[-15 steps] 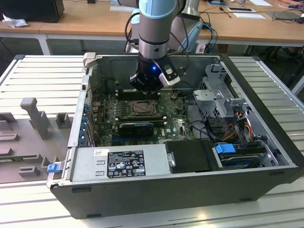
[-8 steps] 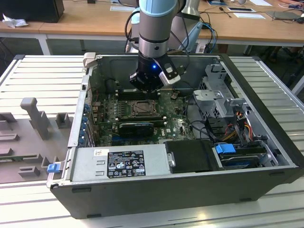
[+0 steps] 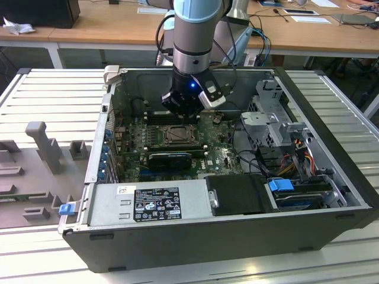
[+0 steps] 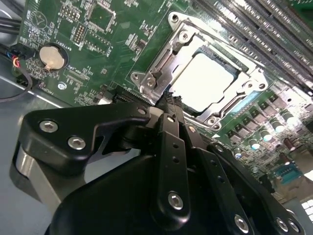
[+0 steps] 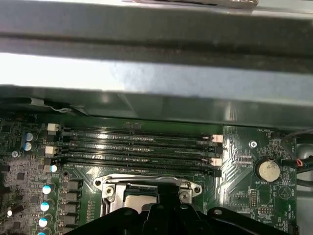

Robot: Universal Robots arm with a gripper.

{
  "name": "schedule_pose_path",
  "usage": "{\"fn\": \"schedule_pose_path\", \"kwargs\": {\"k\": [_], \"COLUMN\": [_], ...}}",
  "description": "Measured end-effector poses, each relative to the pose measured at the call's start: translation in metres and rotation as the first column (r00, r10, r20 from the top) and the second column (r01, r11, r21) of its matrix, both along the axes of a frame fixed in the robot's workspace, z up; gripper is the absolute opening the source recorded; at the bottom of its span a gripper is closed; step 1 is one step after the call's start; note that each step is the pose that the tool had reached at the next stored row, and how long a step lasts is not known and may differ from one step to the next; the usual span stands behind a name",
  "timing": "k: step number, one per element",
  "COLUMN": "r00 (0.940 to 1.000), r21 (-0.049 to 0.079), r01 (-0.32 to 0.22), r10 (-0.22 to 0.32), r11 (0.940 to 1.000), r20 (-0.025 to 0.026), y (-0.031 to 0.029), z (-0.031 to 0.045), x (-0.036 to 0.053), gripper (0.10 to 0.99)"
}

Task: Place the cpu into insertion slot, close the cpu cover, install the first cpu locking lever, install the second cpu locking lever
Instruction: 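Install the second cpu locking lever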

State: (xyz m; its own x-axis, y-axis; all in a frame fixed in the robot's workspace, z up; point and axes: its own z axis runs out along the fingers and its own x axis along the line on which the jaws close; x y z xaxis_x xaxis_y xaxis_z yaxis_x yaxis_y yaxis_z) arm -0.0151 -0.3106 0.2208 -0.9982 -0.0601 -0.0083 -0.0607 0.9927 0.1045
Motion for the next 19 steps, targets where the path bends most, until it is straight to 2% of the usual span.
{"fn": "schedule_pose_path", "kwargs": {"k": [3, 6, 9, 12, 14, 16, 19], "r00": [1.0000, 1.0000, 1.0000, 1.0000, 1.0000, 1.0000, 1.0000], "r21": [0.000, 0.000, 0.000, 0.000, 0.000, 0.000, 0.000], "r01": [0.000, 0.001, 0.001, 0.001, 0.001, 0.001, 0.001], "r10": [0.000, -0.001, -0.001, -0.001, -0.001, -0.001, -0.001], "r11": [1.0000, 1.0000, 1.0000, 1.0000, 1.0000, 1.0000, 1.0000], "r20": [0.0000, 0.0000, -0.0001, 0.0001, 0.0000, 0.0000, -0.0002], "y": [-0.0045, -0.0061, -0.0069, -0.0083, -0.0138, -0.0244, -0.0367], "z": [0.0000, 0.0004, 0.0061, 0.0082, 0.0083, 0.0082, 0.0081], "x": [0.0000, 0.0000, 0.0000, 0.0001, 0.0000, -0.0002, -0.0001], "gripper": [0.106, 0.106, 0.106, 0.106, 0.106, 0.106, 0.106]}}
